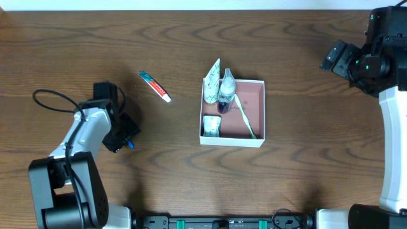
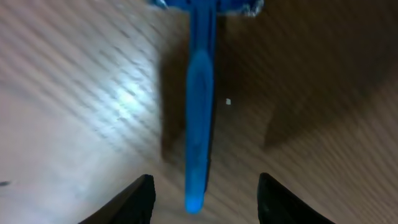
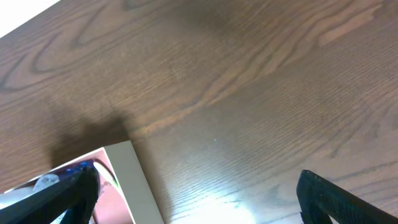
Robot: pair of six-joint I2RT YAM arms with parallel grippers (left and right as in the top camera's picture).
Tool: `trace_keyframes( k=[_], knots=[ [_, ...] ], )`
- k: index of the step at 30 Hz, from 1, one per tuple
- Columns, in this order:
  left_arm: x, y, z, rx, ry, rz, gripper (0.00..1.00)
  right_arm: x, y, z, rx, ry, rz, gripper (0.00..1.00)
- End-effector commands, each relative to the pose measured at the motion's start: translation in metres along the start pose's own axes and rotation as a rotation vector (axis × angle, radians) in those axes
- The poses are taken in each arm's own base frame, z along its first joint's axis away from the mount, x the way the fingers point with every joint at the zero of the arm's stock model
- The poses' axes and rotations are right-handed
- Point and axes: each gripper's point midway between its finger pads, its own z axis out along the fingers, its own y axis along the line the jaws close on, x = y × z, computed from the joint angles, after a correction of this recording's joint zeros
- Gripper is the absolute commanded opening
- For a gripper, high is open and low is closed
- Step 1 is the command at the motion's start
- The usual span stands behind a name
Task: Pack container
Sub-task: 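Grasp the blue razor with left gripper and lift it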
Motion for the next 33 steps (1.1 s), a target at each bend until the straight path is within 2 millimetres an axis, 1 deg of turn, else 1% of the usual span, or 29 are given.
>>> trace_keyframes(
  k=[1, 8, 9, 10, 13, 16, 20, 21, 22, 24, 28, 30, 33],
  knots=[
    [0.007, 0.001, 0.007, 0.013, 0.024, 0.015, 0.54, -0.002, -0.002, -0.001, 0.006, -0.006, 0.014, 0.99],
    [0.005, 0.0, 0.008, 0.019, 0.014, 0.019, 0.52, -0.002, -0.002, -0.001, 0.006, -0.006, 0.014, 0.99],
    [0.006, 0.0, 0.009, 0.019, 0.014, 0.019, 0.51, -0.002, -0.002, -0.001, 0.006, -0.006, 0.014, 0.99],
    [0.007, 0.001, 0.01, 0.017, 0.017, 0.019, 0.48, -0.002, -0.002, -0.001, 0.006, -0.006, 0.014, 0.99],
    [0.011, 0.004, 0.015, 0.013, 0.023, 0.018, 0.45, -0.002, -0.002, -0.001, 0.006, -0.006, 0.014, 0.99],
    [0.015, 0.007, 0.02, 0.009, 0.029, 0.018, 0.36, -0.002, -0.002, -0.001, 0.006, -0.006, 0.014, 0.99],
    [0.017, 0.009, 0.021, 0.003, 0.033, 0.018, 0.21, -0.002, -0.002, -0.001, 0.006, -0.006, 0.014, 0.99],
    [0.017, 0.008, 0.021, 0.003, 0.032, 0.018, 0.19, -0.002, -0.002, -0.001, 0.006, -0.006, 0.014, 0.99],
    [0.017, 0.008, 0.021, 0.004, 0.032, 0.018, 0.13, -0.002, -0.002, -0.001, 0.006, -0.006, 0.014, 0.99],
    [0.016, 0.008, 0.021, 0.005, 0.029, 0.018, 0.06, -0.002, -0.002, -0.001, 0.006, -0.006, 0.014, 0.99],
    [0.014, 0.007, 0.02, 0.011, 0.022, 0.03, 0.06, -0.002, -0.002, -0.001, 0.006, -0.006, 0.014, 0.99],
    [0.013, 0.003, 0.016, 0.027, 0.02, 0.049, 0.06, -0.002, -0.002, -0.001, 0.006, -0.006, 0.014, 0.99],
    [0.008, -0.011, 0.001, 0.087, 0.016, 0.107, 0.06, -0.002, -0.002, -0.001, 0.006, -0.006, 0.014, 0.99]
  ],
)
